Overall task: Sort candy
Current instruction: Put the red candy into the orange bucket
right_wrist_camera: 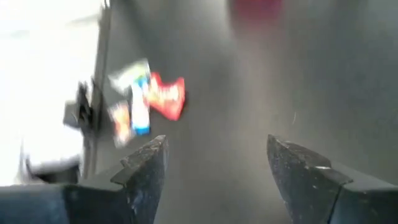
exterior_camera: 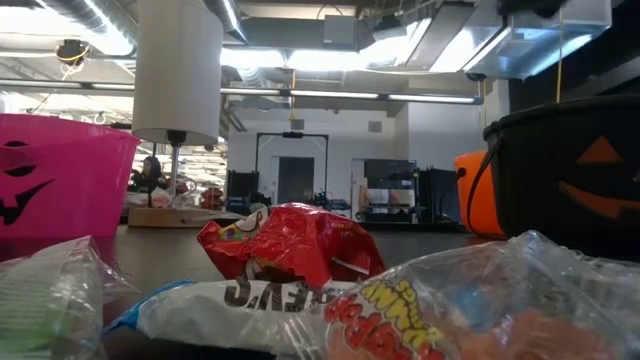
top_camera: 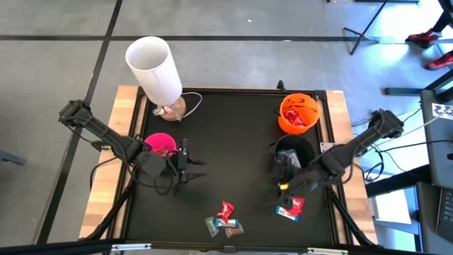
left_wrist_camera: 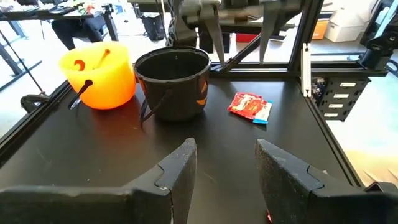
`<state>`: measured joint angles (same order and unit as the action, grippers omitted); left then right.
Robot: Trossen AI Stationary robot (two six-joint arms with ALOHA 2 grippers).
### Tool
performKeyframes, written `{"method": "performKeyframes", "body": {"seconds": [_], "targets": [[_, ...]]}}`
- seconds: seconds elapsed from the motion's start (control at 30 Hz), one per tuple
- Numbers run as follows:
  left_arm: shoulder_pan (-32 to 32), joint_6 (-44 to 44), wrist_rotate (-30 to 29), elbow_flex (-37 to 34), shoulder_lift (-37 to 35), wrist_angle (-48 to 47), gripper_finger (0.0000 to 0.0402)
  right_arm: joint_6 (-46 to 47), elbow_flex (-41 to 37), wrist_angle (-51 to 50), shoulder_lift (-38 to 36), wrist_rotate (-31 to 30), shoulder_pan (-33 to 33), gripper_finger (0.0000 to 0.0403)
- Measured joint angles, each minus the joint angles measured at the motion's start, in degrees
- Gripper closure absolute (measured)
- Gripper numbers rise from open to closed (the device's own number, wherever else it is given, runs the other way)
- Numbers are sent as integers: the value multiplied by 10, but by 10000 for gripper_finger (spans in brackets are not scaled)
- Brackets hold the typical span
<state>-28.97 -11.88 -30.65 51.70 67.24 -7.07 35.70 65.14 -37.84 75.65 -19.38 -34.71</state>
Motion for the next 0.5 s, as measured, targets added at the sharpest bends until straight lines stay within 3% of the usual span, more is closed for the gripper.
{"method": "performKeyframes", "body": {"seconds": [0.13, 0.5], "targets": [[-3, 0, 0, 0, 0, 0, 249, 18, 0, -62, 48, 37, -14, 134], [-3, 0, 1, 0, 0, -14, 249, 185, 0, -198, 152, 201, -62, 134]]}}
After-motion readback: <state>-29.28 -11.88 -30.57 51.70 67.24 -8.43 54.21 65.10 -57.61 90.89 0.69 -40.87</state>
